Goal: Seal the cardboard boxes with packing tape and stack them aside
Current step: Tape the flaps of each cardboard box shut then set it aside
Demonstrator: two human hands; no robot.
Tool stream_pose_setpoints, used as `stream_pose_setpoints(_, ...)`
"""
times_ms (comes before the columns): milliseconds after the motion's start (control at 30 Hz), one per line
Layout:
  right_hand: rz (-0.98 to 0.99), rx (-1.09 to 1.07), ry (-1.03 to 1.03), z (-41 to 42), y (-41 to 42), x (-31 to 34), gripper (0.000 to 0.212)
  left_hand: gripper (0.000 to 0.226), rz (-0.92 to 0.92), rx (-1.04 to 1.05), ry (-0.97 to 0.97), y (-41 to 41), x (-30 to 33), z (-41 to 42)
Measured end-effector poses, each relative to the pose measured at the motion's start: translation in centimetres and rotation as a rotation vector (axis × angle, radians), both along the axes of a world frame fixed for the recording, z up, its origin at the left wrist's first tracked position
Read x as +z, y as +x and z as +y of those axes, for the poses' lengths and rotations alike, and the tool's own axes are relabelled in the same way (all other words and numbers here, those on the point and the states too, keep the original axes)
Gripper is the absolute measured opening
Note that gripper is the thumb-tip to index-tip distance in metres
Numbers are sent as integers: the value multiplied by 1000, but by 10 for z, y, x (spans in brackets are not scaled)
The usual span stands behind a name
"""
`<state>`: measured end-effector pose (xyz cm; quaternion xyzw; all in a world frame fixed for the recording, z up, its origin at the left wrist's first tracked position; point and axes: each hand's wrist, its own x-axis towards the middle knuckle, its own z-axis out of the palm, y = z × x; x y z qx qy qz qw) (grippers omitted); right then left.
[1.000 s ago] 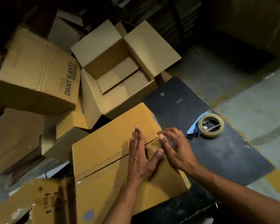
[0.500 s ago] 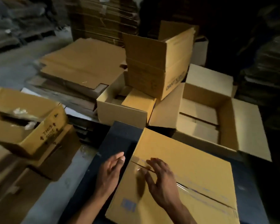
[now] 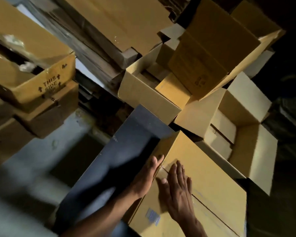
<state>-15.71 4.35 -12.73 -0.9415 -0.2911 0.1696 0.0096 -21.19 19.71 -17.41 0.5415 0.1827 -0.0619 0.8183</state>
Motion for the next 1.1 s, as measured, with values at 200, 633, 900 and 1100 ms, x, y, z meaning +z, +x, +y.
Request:
stream_pose_setpoints(200,38,20,9,-3,1,-6,72,113,39,-330,429,-3,-28,11)
stream_pose_setpoints(633,24,-276,265,-145,56,17,64,76,-303,-330,1285,22,74,-69)
stream_pose_setpoints(900,-28,-357,349,-297,124,20,40,48,-459,-231,1191,21,34,-235)
stream_pose_setpoints(1100,145,-268,334,-328,176,13,80,30,-334,-67,1314,16,32,-306)
